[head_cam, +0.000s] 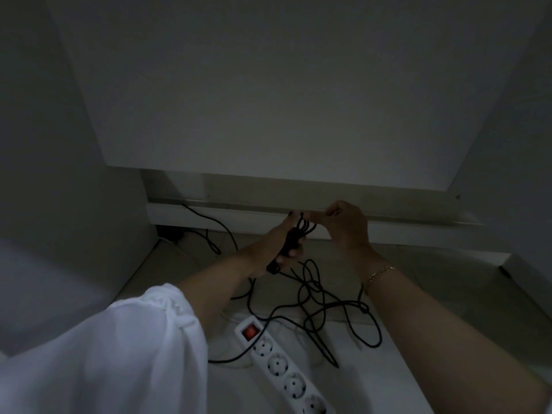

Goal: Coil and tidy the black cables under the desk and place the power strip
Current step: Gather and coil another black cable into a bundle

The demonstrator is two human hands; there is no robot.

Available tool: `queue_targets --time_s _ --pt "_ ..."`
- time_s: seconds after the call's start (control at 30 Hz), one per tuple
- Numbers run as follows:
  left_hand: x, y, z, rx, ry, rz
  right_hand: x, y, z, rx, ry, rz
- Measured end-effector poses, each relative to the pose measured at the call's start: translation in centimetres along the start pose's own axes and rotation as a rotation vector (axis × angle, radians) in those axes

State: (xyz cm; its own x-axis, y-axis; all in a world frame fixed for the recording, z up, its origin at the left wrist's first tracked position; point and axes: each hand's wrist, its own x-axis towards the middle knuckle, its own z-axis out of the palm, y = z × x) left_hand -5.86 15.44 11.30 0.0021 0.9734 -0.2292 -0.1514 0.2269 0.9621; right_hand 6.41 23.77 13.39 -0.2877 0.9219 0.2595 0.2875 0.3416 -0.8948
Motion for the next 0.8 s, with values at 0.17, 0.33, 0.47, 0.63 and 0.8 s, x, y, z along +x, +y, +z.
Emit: queue_targets --time_s 0.17,0.33,0.47,0.63,0.8 --pt "-0.6 0.6 -0.2 0.042 0.056 0.112 0.2 -0.1 0.9 0.086 -0.039 0.061" --pt "0.2 1.6 -0.8 -0.263 0.232 0.222 -0.6 0.9 2.1 0.134 -0.31 0.187" --pt "0.6 1.8 -1.5 -0.21 0.343 0.321 -1.7 1.0 2.7 0.089 -0.586 0.287" --pt "0.8 1.2 -1.1 -0.103 0.422 0.319 -1.5 -0.6 3.4 0.075 -0.517 0.095" --pt "0.8 1.2 -1.5 0.044 0.429 0.348 -1.6 -0.6 3.5 -0.03 -0.505 -0.041"
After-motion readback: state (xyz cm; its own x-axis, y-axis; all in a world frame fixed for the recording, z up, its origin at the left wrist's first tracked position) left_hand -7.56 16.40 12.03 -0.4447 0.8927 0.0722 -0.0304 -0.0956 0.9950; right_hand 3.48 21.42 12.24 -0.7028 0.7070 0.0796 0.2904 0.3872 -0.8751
